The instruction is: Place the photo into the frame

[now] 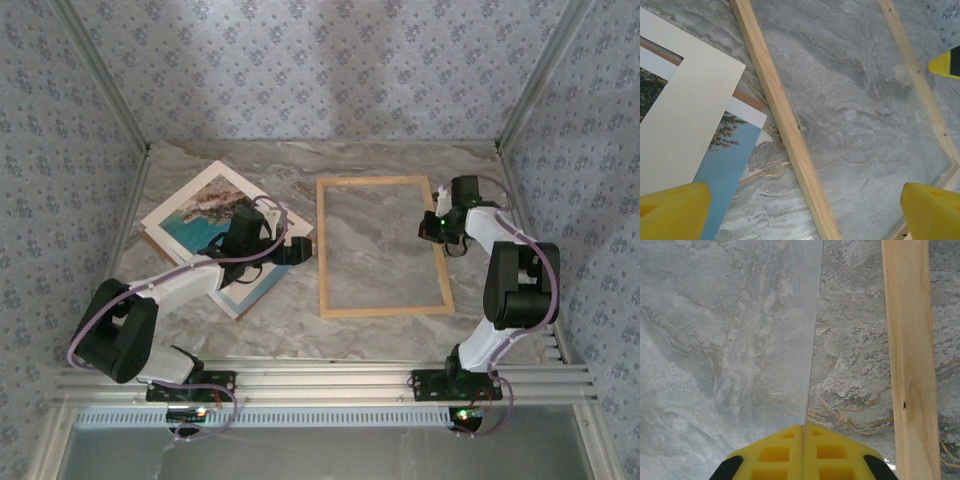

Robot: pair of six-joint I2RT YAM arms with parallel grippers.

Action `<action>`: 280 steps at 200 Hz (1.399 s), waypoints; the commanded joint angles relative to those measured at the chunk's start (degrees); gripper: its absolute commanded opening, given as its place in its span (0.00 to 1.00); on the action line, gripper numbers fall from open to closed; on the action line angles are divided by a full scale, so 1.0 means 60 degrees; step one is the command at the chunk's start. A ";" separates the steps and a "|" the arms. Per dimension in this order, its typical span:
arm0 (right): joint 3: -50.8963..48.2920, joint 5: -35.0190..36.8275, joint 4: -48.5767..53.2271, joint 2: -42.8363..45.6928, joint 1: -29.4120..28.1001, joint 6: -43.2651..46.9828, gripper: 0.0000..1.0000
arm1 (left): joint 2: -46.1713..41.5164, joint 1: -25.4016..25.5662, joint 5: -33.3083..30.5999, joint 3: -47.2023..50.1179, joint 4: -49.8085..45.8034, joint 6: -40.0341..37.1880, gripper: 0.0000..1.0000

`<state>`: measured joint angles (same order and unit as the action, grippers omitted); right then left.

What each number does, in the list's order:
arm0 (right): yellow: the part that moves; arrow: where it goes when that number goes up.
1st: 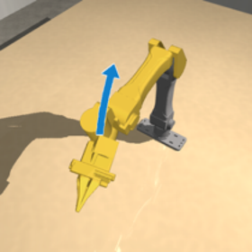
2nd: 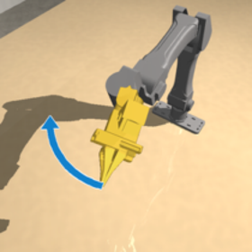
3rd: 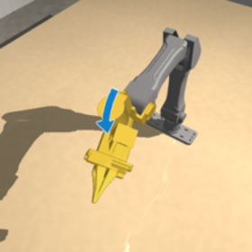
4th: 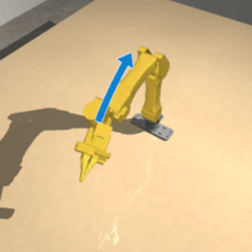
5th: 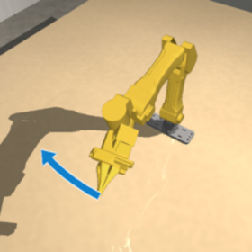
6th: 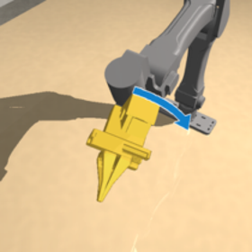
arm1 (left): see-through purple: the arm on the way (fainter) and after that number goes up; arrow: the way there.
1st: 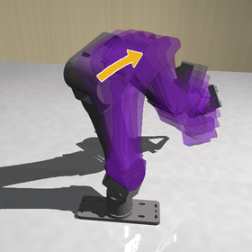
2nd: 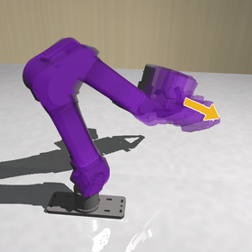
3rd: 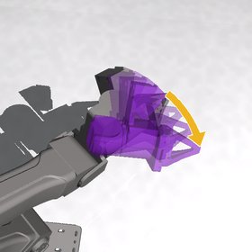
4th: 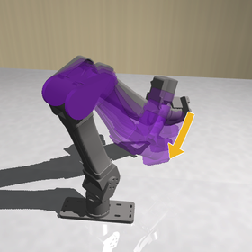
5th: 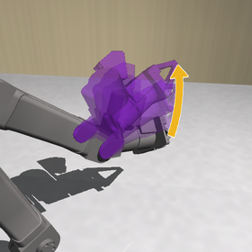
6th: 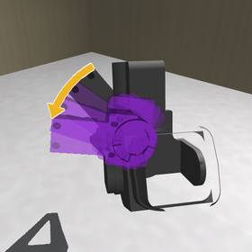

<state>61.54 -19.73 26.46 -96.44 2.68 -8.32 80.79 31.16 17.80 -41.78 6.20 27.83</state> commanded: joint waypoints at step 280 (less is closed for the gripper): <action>0.0334 0.0151 0.0159 -0.0221 0.0157 -0.0037 0.00 | 0.0121 0.0041 0.0124 -0.0233 -0.0051 -0.0247 0.97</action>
<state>62.08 -19.66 26.57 -97.06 3.14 -8.32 81.12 31.16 17.80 -41.89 6.04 27.42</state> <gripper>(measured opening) 0.054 0.975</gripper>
